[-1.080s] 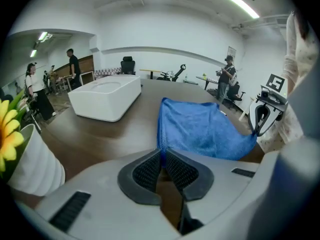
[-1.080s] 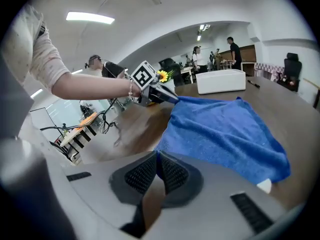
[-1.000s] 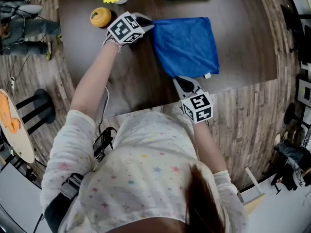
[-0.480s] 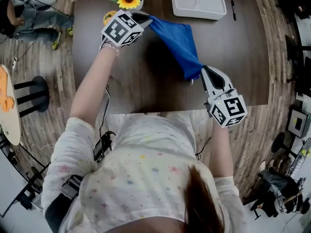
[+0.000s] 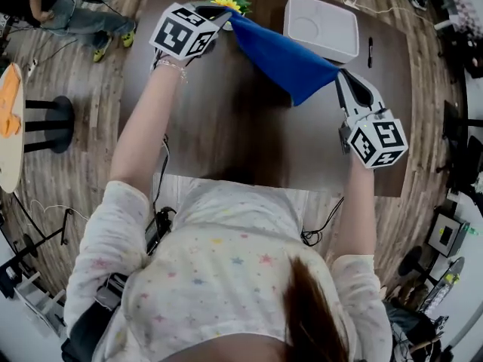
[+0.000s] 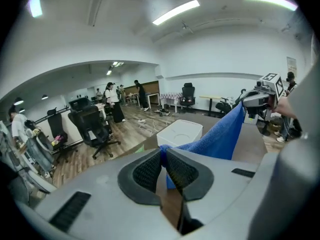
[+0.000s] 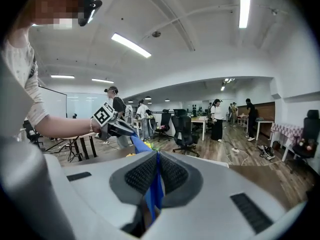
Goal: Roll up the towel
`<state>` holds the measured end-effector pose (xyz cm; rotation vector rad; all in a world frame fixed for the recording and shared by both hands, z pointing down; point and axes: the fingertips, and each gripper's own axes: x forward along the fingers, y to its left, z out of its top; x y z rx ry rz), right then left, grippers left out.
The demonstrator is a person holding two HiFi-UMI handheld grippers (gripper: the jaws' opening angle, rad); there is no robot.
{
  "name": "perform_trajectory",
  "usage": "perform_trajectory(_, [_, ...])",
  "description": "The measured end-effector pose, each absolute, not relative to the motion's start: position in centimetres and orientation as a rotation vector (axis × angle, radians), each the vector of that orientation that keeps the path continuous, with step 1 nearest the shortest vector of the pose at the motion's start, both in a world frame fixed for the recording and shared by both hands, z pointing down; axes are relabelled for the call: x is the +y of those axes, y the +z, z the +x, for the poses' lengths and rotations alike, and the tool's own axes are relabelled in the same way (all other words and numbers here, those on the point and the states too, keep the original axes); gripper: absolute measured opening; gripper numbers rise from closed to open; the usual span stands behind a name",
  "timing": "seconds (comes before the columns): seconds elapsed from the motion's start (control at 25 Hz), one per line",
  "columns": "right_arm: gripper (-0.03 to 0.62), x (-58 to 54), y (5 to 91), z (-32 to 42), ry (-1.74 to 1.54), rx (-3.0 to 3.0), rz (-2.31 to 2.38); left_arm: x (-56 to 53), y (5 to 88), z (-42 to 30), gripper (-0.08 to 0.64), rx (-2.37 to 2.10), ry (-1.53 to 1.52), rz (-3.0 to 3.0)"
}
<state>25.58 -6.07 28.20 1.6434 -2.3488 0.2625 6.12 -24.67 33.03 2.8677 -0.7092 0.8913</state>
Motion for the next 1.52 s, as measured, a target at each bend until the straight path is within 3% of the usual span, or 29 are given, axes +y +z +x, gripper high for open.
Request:
perform_trajectory(0.36, [0.014, -9.6, 27.6, 24.9, 0.162, -2.475, 1.506, -22.8, 29.0, 1.3, 0.034, -0.942, 0.679, 2.835])
perform_trajectory(0.6, [0.014, -3.6, 35.6, 22.2, 0.295, -2.502, 1.292, -13.9, 37.4, -2.8, 0.034, -1.011, 0.533, 2.654])
perform_trajectory(0.84, [0.014, 4.8, 44.7, 20.0, 0.506, -2.447, 1.102, -4.4, 46.6, -4.9, 0.035, -0.95, 0.598, 2.506])
perform_trajectory(1.36, [0.015, 14.6, 52.7, 18.2, 0.65, -2.312, 0.907, 6.7, 54.6, -7.6, 0.037, -0.89, 0.747, 2.341])
perform_trajectory(1.44, [0.015, 15.3, 53.2, 18.4, 0.669, -2.29, 0.904, 7.8, 55.4, -8.0, 0.049, -0.875, 0.779, 2.317])
perform_trajectory(1.52, [0.019, 15.9, 53.8, 18.5, 0.697, -2.267, 0.897, 8.2, 55.9, -8.6, 0.119, -0.892, 0.806, 2.304])
